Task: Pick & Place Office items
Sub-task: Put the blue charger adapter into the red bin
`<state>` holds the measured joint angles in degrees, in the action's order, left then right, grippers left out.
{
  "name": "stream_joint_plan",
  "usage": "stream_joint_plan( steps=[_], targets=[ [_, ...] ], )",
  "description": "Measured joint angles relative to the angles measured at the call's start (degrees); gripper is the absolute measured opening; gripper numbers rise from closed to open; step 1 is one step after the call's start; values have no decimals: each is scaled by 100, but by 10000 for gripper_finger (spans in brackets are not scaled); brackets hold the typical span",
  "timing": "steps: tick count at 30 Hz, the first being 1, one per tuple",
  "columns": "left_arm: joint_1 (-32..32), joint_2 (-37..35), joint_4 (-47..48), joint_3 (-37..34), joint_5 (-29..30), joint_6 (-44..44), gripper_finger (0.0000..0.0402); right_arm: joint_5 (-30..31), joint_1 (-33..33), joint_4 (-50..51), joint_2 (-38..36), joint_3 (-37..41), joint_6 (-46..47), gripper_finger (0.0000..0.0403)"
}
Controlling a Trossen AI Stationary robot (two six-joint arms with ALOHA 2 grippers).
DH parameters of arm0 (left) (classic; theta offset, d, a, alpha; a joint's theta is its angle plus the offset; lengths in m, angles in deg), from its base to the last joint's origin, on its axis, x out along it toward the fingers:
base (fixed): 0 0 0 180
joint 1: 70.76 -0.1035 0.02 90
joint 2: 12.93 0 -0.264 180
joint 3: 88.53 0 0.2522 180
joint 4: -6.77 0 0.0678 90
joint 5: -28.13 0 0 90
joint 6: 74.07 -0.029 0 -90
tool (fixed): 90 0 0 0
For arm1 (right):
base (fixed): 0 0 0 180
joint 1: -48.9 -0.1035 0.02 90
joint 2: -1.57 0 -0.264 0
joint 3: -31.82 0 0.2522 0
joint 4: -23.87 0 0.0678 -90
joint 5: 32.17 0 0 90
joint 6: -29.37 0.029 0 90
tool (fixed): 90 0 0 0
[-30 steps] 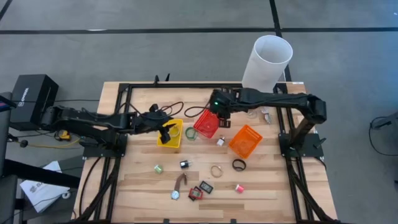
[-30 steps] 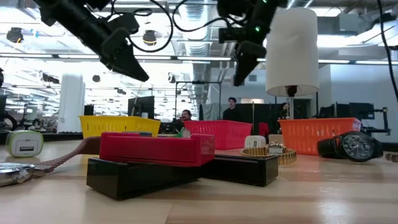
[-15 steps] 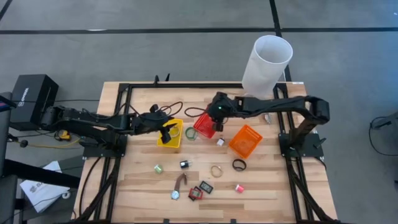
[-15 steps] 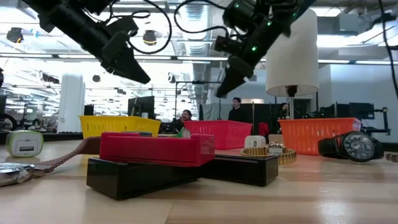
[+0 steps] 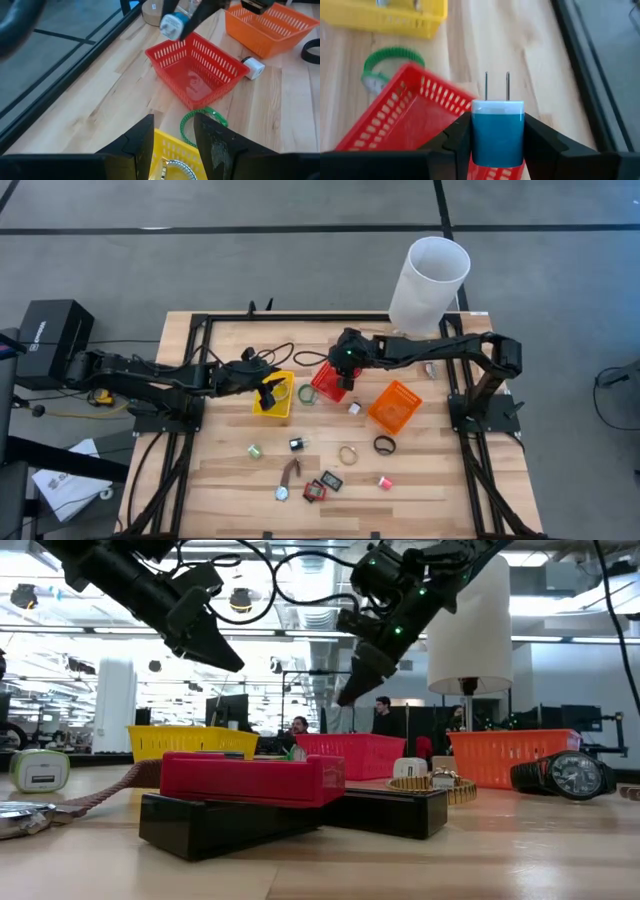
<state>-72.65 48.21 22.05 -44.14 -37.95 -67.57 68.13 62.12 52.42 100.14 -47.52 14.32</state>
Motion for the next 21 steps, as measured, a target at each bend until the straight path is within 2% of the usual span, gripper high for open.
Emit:
stream_joint_plan(
  steps=[5, 9, 15, 21],
  targets=[
    [0, 0, -20, 0, 0, 0, 135, 1, -18, 4, 13, 10, 8, 123],
    [0, 0, -37, 0, -2, -1, 135, -2, -43, 66, 13, 9, 189, 133],
    [0, 0, -42, 0, -2, 0, 135, 3, -107, 774, 13, 8, 519, 127],
    [0, 0, -46, 0, -2, 0, 135, -12, -126, 661, 13, 10, 745, 131]
  ],
)
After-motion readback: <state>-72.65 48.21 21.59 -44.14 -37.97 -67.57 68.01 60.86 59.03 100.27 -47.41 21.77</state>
